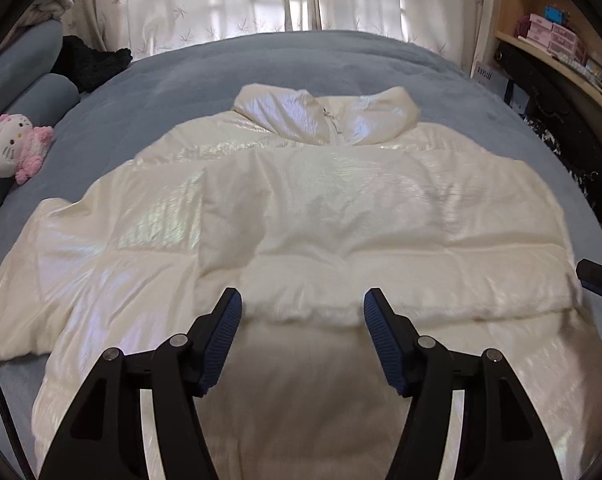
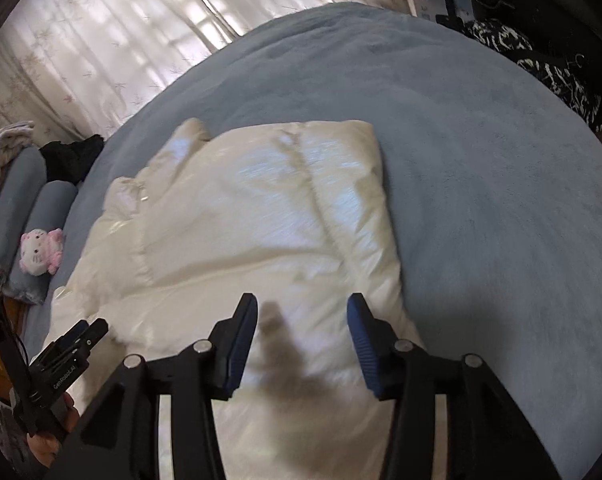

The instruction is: Fold large clothes

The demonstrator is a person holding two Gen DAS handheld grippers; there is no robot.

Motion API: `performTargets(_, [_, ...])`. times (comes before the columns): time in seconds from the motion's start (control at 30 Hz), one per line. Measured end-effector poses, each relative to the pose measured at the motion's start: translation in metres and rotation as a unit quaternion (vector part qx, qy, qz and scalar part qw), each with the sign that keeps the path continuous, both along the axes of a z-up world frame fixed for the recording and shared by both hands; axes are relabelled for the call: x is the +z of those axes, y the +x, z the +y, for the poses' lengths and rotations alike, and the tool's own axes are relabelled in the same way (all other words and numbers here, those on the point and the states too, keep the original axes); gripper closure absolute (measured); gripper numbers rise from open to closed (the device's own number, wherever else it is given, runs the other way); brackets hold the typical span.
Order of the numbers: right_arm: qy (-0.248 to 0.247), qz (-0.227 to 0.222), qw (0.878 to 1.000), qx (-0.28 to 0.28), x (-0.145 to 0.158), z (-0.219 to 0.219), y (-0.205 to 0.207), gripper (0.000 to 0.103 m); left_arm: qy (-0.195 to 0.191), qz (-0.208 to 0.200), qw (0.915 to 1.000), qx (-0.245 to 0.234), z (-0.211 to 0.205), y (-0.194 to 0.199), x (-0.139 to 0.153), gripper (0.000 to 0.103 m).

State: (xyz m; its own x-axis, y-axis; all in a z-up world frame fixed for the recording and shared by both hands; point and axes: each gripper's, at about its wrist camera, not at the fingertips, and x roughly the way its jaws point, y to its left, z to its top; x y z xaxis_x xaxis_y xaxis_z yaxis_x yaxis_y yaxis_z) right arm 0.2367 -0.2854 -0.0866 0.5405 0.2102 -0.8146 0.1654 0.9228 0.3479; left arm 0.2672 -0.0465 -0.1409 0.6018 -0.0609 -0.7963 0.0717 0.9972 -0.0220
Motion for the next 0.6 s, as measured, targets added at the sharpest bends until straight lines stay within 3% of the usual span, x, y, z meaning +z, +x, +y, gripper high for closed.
performTargets(0.6, [0.034, -0.056, 0.998, -0.017, 0.053, 0.044, -0.115, 0.056, -0.047, 0.002, 0.9964, 0.07, 0.041, -0.115, 0.043, 0.041])
